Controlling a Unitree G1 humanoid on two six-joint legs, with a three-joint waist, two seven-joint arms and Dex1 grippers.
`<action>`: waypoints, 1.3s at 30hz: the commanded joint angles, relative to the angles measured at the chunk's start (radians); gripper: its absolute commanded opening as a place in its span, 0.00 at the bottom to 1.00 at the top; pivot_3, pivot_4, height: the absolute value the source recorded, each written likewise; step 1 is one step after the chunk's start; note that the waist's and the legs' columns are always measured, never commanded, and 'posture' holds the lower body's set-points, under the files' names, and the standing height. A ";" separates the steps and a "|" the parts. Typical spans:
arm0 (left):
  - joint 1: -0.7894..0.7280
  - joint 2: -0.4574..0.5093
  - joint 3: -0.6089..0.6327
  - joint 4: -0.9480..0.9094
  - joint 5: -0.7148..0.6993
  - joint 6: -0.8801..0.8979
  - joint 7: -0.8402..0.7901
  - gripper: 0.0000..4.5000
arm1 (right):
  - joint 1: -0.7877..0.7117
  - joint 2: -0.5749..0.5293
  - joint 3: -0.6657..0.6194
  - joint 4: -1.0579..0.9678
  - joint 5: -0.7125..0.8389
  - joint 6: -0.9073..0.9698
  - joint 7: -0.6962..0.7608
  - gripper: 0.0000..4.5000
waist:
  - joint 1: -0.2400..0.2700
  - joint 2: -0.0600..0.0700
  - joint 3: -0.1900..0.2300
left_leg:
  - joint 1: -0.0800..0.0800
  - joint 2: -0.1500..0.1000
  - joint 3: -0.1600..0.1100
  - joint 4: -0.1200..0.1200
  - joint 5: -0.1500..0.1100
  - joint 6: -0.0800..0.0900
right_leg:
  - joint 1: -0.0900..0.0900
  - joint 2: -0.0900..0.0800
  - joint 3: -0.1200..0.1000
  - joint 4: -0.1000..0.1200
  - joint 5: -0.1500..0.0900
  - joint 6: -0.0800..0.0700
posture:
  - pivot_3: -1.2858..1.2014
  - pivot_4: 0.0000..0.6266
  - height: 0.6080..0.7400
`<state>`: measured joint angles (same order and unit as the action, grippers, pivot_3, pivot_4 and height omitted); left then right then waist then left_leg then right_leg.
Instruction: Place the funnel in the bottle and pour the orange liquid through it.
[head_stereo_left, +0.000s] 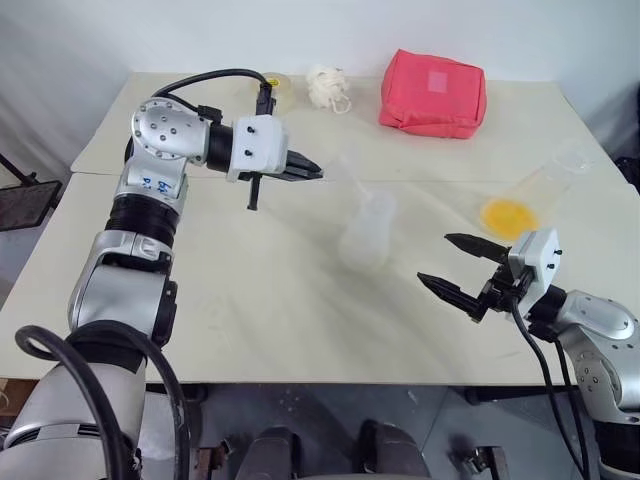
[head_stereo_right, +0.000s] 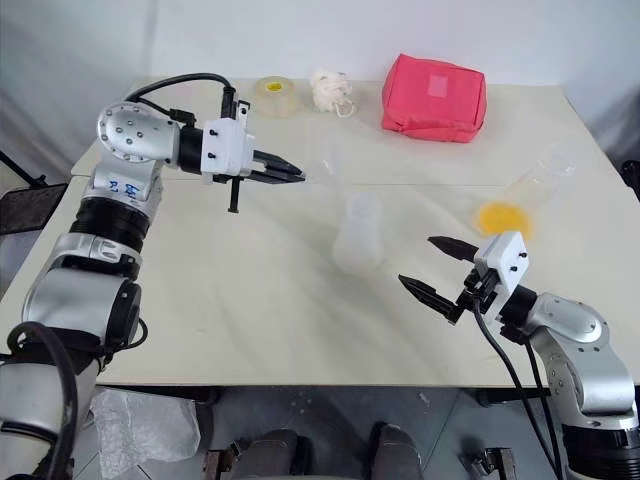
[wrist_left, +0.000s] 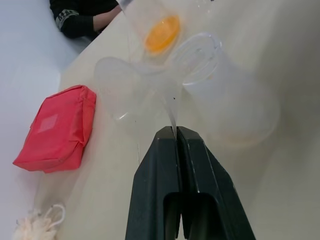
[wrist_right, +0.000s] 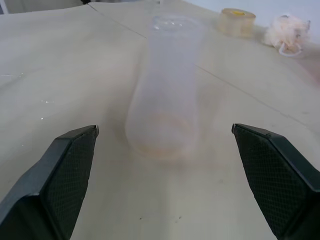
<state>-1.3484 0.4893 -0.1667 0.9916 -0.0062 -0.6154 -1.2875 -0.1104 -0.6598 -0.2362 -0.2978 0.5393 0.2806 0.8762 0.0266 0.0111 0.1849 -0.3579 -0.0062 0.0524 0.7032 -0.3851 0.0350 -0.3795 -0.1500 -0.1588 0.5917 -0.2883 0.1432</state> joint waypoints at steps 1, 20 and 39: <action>-0.068 -0.021 -0.002 0.051 0.038 -0.066 0.047 0.01 | 0.017 0.011 -0.028 -0.053 0.010 -0.026 -0.019 1.00 | 0.000 0.000 0.000 | 0.000 0.000 0.000 0.000 0.000 0.000 | 0.000 0.000 0.000 0.000 0.000 0.000 | 0.52 0.24 1.00; -0.184 -0.062 -0.068 0.195 0.169 -0.245 0.006 0.01 | 0.082 0.054 -0.018 -0.090 -0.008 -0.061 -0.087 1.00 | -0.001 0.000 0.000 | -0.012 0.000 0.002 0.004 0.000 0.000 | -0.013 0.000 0.000 0.004 0.000 0.000 | 0.52 0.24 1.00; -0.254 -0.104 -0.095 0.195 0.206 -0.322 0.027 0.82 | 0.096 0.066 -0.024 -0.077 -0.019 -0.083 -0.097 1.00 | 0.000 0.000 0.000 | -0.014 0.000 0.002 0.010 0.000 0.001 | -0.014 0.000 0.001 0.007 0.000 0.000 | 0.52 0.24 1.00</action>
<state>-1.5580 0.3827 -0.2805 1.1981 0.2178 -0.9382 -1.2742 -0.0151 -0.5932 -0.2401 -0.3523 0.5150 0.2188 0.7802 0.0266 0.0107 0.1850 -0.3720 -0.0060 0.0545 0.7134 -0.3856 0.0365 -0.3930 -0.1504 -0.1581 0.5989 -0.2883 0.1433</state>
